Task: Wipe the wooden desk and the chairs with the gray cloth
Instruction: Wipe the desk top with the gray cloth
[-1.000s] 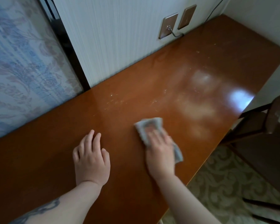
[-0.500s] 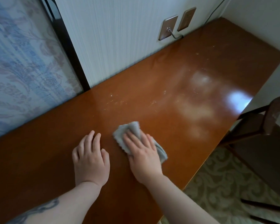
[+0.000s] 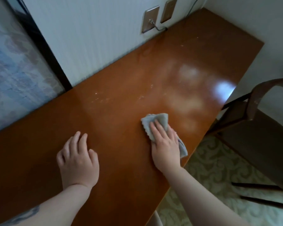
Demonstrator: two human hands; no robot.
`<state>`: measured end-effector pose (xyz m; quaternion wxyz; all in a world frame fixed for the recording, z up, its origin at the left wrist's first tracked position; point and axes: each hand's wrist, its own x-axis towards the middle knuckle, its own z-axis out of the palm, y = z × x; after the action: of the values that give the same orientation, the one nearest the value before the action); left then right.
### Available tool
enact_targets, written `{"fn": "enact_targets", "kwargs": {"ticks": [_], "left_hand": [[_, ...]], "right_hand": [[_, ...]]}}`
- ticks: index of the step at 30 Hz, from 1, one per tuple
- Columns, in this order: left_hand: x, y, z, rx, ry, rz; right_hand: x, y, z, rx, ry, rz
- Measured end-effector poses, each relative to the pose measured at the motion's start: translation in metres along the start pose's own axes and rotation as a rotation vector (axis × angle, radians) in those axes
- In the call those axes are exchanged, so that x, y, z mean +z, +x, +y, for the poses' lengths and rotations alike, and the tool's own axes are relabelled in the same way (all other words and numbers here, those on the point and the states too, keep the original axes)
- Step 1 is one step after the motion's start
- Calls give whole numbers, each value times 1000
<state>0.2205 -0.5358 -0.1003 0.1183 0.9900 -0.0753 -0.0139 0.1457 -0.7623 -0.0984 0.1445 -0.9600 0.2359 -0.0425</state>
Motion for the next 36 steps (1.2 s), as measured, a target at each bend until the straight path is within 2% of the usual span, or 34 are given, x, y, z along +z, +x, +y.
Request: {"fn": "enact_targets", "kwargs": {"ticks": [1,2,3,5,6,7,8,9,10,12,13,14,15,17,20,22,23,25,28,29,30,31,34,36], "left_hand": [[0,0,1,-2,-8,3],[0,-1,2,-1,-13,4],[0,-1,3,2,-16,5],[0,-2,3,4,-16,11],[0,-2,3,3,-14,11],[0,-2,4,4,-13,10],[-1,-2,4,4,-16,8],[-1,-2,3,2,-22,9],[0,-2,3,2,-27,11],[-1,-2,4,3,-21,13],[-1,-3,4,1,-16,15],[-1,-2,4,-2,-15,14],[0,-2,3,-3,-16,13],[0,-3,1,10,-19,13],[1,-4,1,15,-14,15],[0,-4,2,8,-12,17],[0,-3,2,7,-11,18],[0,-3,2,5,-16,18],[-1,-3,3,4,-14,25],[-1,-3,3,6,-15,26],[0,-2,2,8,-15,27],[0,-2,2,11,-14,26],[1,-3,1,14,-11,21],[1,-3,1,13,-6,17]], "right_hand": [[-2,7,10,-123,-16,-64],[-5,14,25,-116,-16,-56],[-10,18,38,23,-8,14],[-16,18,53,505,24,164],[-16,14,48,683,42,193],[-14,9,34,747,30,198],[-9,4,16,700,19,191],[-2,-2,-4,565,28,182],[4,-5,-23,368,47,133],[10,-3,-49,-89,50,-76],[7,7,-52,-257,54,-166],[3,22,-46,-341,51,-220],[-1,37,-35,-343,41,-225],[-5,56,-1,-165,-12,-143],[-18,52,52,375,-75,66],[-18,33,52,666,-49,177],[-13,23,39,692,-45,204],[2,6,1,485,-39,229],[15,6,-35,-66,-37,42],[12,16,-31,-142,-42,-10],[9,26,-20,-108,-51,-25],[4,33,-7,25,-72,5],[-9,33,31,590,-58,132],[-9,13,21,675,-49,158]]}}
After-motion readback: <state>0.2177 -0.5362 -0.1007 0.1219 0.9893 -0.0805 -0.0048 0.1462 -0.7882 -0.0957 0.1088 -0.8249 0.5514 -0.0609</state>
